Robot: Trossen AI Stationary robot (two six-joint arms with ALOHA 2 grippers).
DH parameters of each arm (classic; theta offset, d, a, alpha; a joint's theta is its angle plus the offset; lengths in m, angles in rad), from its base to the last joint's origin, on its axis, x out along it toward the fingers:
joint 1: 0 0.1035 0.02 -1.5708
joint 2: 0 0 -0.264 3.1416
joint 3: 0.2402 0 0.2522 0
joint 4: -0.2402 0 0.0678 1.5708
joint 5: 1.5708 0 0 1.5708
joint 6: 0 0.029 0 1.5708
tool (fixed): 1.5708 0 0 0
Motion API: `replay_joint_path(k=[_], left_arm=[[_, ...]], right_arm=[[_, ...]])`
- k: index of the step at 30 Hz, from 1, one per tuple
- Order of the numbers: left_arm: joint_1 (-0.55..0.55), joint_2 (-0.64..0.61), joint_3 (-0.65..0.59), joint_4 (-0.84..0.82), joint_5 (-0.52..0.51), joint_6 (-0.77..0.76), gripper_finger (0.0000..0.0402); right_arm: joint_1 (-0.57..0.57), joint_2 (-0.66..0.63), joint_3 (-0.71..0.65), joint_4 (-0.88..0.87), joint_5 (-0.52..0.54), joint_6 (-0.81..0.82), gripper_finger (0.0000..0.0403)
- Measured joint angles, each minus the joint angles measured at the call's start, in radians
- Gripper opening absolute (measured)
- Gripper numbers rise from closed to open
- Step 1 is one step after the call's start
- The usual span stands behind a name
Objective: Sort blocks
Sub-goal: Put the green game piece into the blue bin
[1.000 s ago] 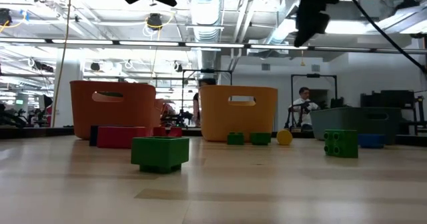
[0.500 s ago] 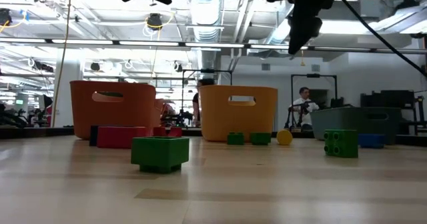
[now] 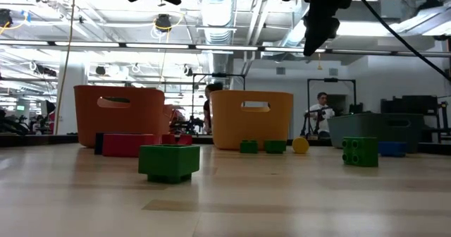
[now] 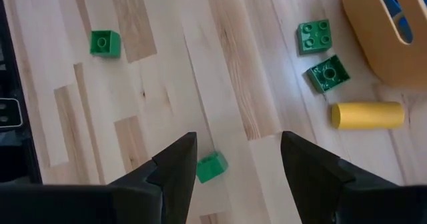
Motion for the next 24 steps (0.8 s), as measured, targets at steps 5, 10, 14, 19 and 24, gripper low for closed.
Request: replay_joint_path(k=[5,10,14,19,24], left_arm=[[0.000,0.000,0.000,0.000,-0.010,0.005,0.0235],[0.000,0.000,0.000,0.001,-0.017,0.020,0.0235],[0.000,0.000,0.000,0.000,-0.021,0.026,0.0235],[0.000,0.000,0.000,0.000,-0.022,0.029,0.0235],[0.000,0.000,0.000,0.001,-0.039,0.045,0.0235]], right_arm=[[0.004,0.004,0.000,-0.009,-0.001,0.001,0.0236],[0.039,0.004,-0.052,0.005,-0.001,0.005,0.0244],[0.090,0.004,-0.148,0.089,-0.001,0.005,0.0245],[0.181,0.005,-0.225,0.189,-0.001,-0.156,0.0245],[0.218,0.005,-0.287,0.265,-0.002,-0.260,0.0245]])
